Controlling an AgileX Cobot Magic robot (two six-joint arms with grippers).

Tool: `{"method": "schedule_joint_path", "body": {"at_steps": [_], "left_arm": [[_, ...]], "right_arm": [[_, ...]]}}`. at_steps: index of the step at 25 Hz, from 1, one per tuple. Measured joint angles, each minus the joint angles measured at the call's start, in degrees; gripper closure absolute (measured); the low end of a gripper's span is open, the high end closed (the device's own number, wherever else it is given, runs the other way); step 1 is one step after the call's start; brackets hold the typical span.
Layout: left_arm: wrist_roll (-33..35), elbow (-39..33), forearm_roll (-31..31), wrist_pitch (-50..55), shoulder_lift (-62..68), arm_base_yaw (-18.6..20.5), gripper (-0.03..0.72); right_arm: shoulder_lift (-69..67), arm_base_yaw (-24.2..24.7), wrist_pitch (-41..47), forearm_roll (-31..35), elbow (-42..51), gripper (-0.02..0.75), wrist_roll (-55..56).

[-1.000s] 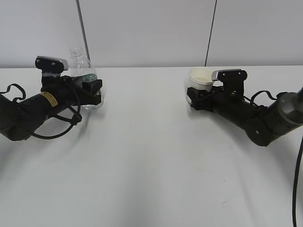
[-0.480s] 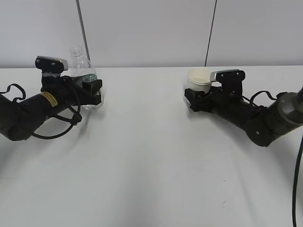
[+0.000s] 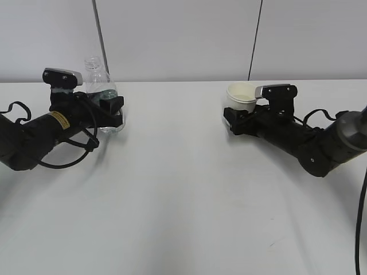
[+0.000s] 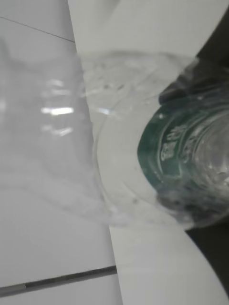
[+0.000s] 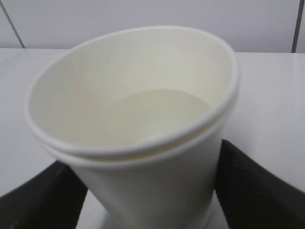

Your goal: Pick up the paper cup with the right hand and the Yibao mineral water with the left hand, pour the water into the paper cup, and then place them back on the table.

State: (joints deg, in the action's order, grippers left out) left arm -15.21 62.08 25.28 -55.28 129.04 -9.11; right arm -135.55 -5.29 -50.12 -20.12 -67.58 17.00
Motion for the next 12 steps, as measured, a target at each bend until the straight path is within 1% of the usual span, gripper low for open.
{"method": "schedule_joint_path", "body": {"at_steps": [8,12], "left_arm": [[0.0,0.0,0.0,0.0,0.0,0.0,0.341],[0.0,0.0,0.0,0.0,0.0,0.0,0.341]], "right_arm": [[0.8,0.0,0.1,0.0,1.3,0.127,0.2],[0.8,0.0,0.1,0.0,1.3,0.156,0.3]]}}
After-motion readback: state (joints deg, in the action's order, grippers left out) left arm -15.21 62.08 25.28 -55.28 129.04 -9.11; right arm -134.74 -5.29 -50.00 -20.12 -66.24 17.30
